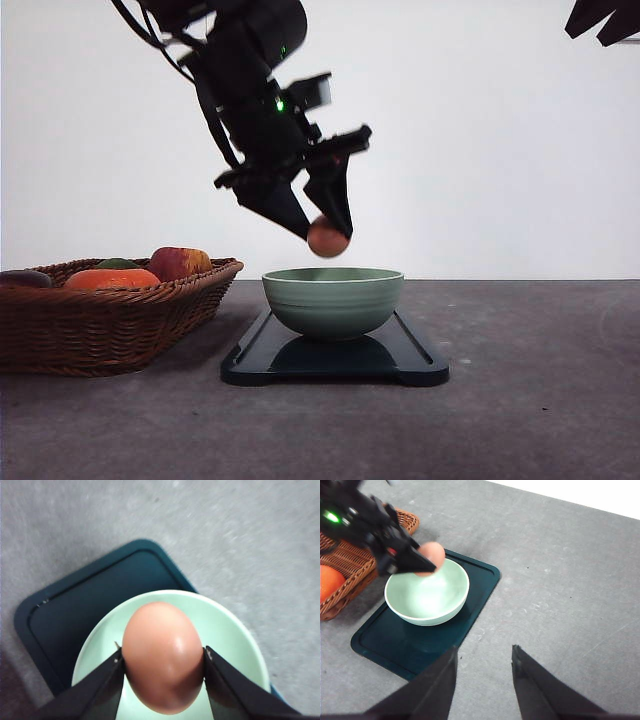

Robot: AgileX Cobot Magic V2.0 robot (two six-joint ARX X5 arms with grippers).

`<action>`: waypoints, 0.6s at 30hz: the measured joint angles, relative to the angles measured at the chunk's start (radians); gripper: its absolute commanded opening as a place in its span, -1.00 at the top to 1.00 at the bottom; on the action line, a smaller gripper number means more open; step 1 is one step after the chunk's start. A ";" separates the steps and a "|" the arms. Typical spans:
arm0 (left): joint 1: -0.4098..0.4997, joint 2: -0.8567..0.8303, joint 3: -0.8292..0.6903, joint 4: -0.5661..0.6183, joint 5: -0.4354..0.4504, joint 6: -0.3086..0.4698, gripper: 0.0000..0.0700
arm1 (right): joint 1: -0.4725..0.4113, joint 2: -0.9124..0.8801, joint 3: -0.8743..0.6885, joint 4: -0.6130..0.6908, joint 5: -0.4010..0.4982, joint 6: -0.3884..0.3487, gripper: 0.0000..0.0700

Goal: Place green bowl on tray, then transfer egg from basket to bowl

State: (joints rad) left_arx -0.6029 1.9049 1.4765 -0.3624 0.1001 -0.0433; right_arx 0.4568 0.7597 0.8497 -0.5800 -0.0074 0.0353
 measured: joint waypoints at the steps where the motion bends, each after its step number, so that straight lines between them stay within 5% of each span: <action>1: 0.000 0.007 0.000 0.005 -0.001 0.000 0.22 | 0.000 0.000 0.000 0.000 0.000 0.000 0.40; 18: -0.017 0.101 0.000 0.029 -0.005 0.000 0.22 | 0.000 0.000 0.000 0.000 0.000 0.009 0.40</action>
State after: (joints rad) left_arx -0.6194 2.0061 1.4765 -0.3334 0.0951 -0.0437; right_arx 0.4568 0.7593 0.8497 -0.5797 -0.0074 0.0439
